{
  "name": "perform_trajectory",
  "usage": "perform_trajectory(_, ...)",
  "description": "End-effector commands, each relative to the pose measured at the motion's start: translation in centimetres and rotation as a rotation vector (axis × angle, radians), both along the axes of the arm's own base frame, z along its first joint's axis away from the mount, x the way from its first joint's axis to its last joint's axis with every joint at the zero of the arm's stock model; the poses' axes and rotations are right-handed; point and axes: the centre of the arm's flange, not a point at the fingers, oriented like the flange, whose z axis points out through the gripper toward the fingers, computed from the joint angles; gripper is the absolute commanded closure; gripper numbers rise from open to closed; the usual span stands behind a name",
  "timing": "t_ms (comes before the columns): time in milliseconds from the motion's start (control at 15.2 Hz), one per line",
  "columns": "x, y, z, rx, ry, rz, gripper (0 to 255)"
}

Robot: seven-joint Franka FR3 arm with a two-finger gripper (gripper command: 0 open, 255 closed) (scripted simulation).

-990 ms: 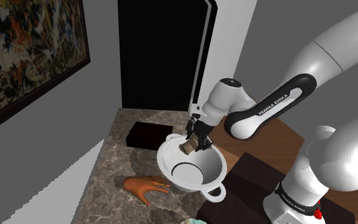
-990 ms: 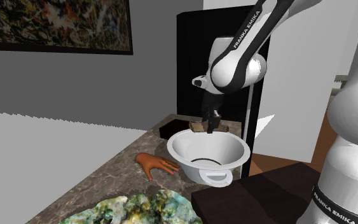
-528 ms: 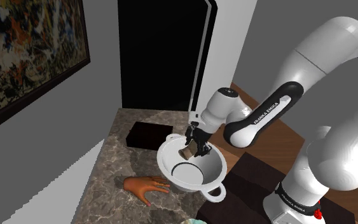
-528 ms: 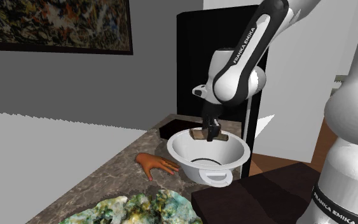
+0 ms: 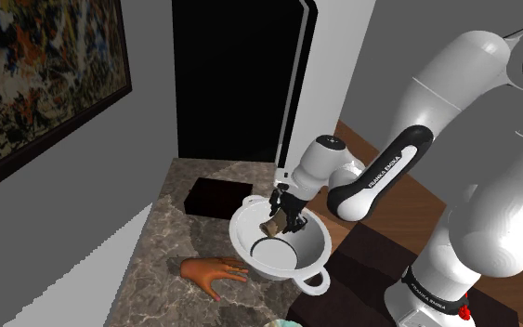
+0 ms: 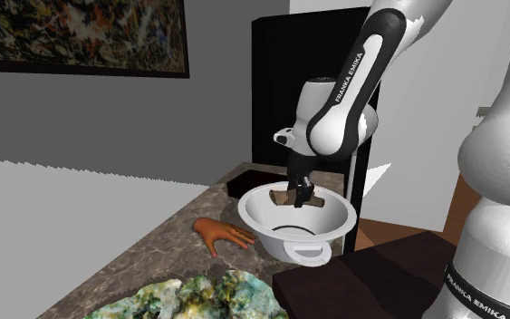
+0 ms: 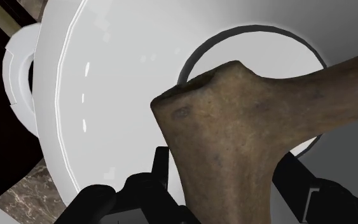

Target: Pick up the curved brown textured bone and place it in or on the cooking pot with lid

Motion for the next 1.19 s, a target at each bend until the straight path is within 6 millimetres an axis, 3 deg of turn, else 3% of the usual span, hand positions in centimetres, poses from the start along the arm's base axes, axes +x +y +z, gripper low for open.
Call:
perform_trajectory(0, 0.0, 0.0, 0.0, 0.0, 0.0, 0.0, 255)
perform_trajectory(66, 0.0, 0.0, 0.0, 0.0, 0.0, 0.0, 255)
perform_trajectory(132, 0.0, 0.0, 0.0, 0.0, 0.0, 0.0, 0)
perform_trajectory(462, 0.0, 0.0, 0.0, 0.0, 0.0, 0.0, 0)
perform_trajectory(726, -1.3, -0.1, 4.8, 0.0, 0.0, 0.0, 0)
perform_trajectory(1122, -1.3, -0.1, 4.8, 0.0, 0.0, 0.0, 0)
